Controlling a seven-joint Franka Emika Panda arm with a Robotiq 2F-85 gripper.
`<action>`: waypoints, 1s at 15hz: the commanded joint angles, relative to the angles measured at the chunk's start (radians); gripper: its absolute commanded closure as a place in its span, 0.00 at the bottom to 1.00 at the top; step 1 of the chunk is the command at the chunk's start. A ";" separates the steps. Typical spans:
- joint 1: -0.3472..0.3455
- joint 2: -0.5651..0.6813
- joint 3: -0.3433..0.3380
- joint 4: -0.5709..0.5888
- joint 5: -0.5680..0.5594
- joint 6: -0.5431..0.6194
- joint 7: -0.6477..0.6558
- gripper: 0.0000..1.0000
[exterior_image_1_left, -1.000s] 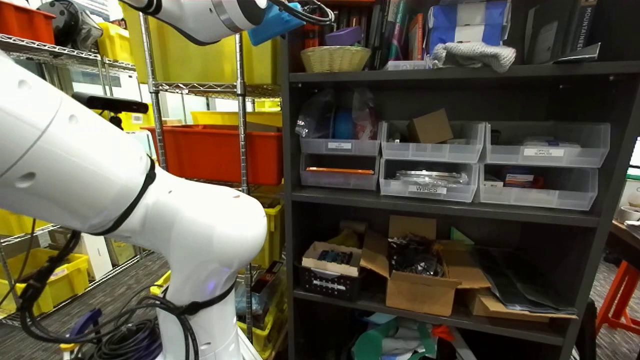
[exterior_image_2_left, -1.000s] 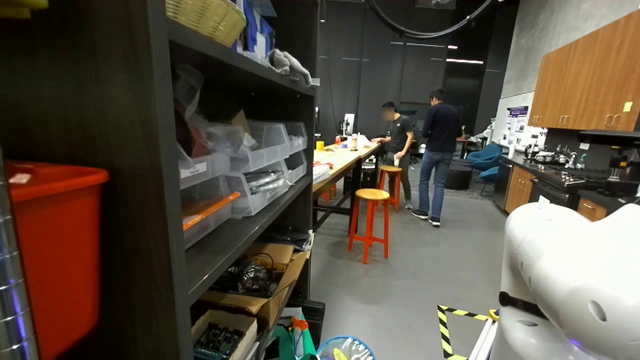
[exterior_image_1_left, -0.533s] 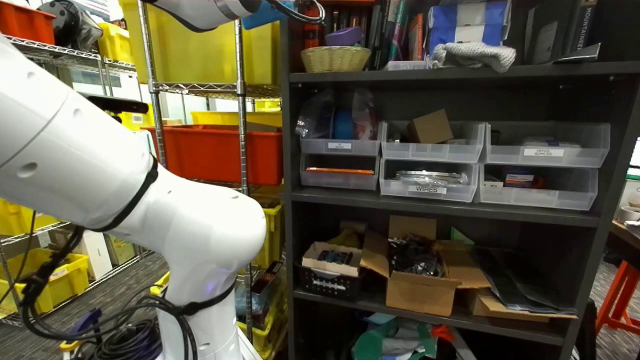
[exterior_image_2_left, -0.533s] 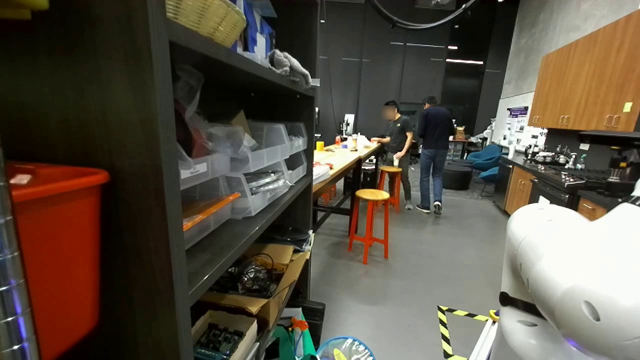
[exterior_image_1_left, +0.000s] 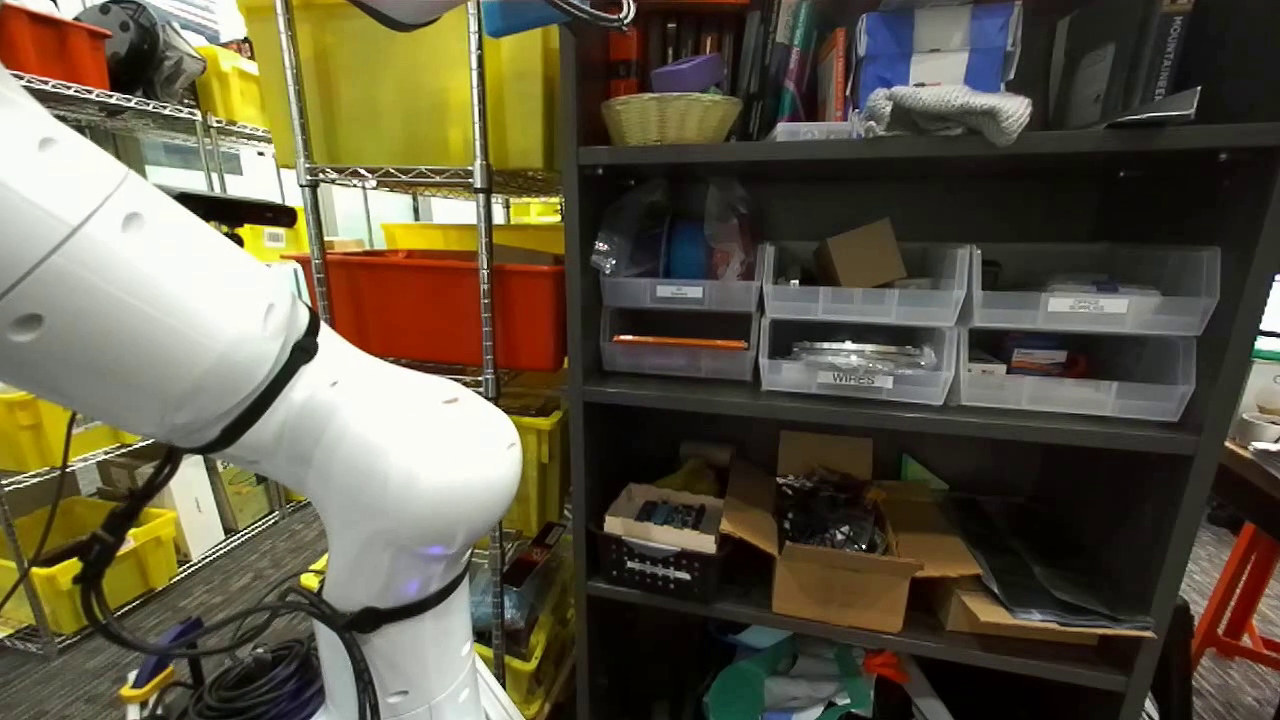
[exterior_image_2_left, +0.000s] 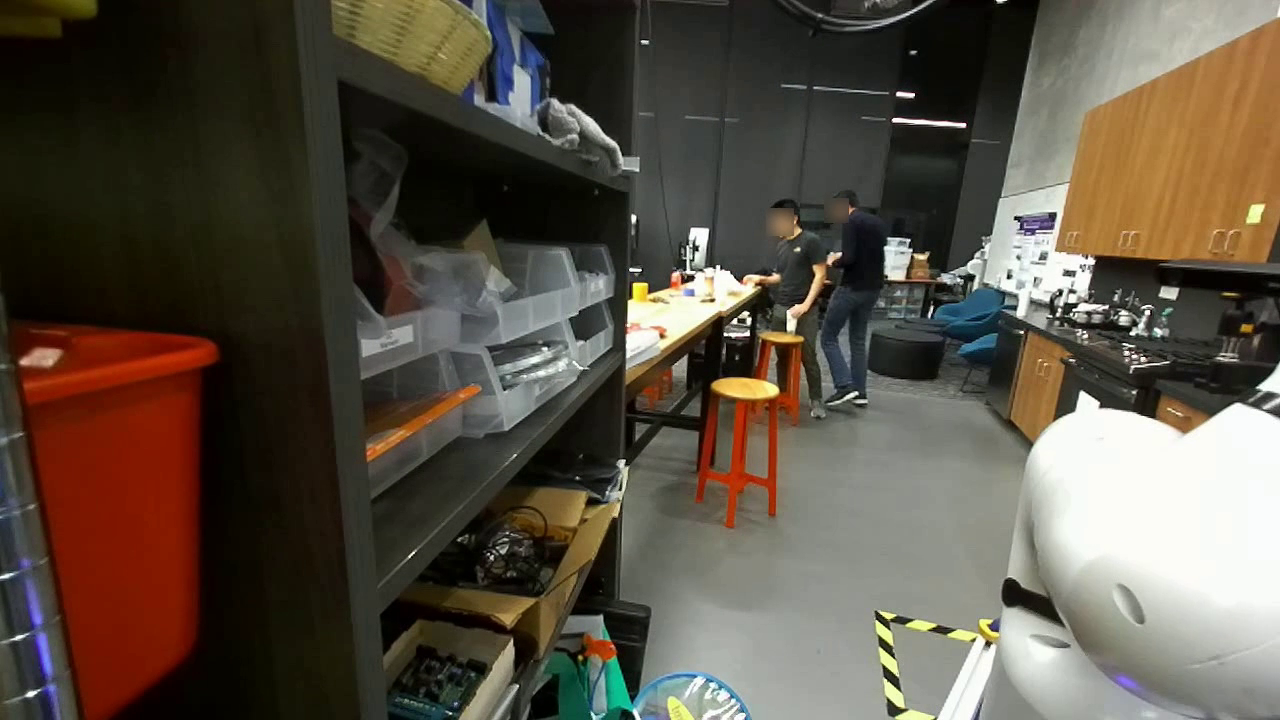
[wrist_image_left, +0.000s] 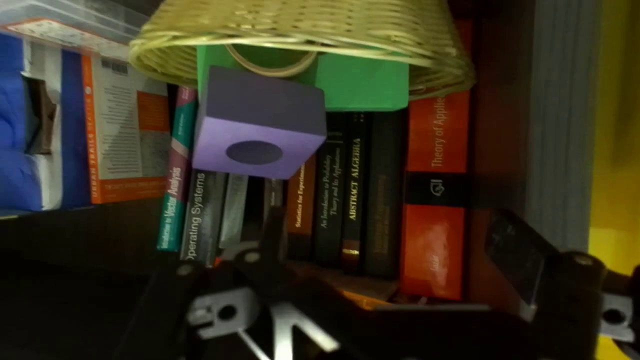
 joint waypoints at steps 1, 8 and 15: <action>-0.069 0.021 0.028 0.074 -0.002 -0.117 0.050 0.00; -0.193 0.070 0.073 0.140 -0.042 -0.154 0.114 0.00; -0.213 0.173 0.074 0.237 -0.047 -0.242 0.137 0.00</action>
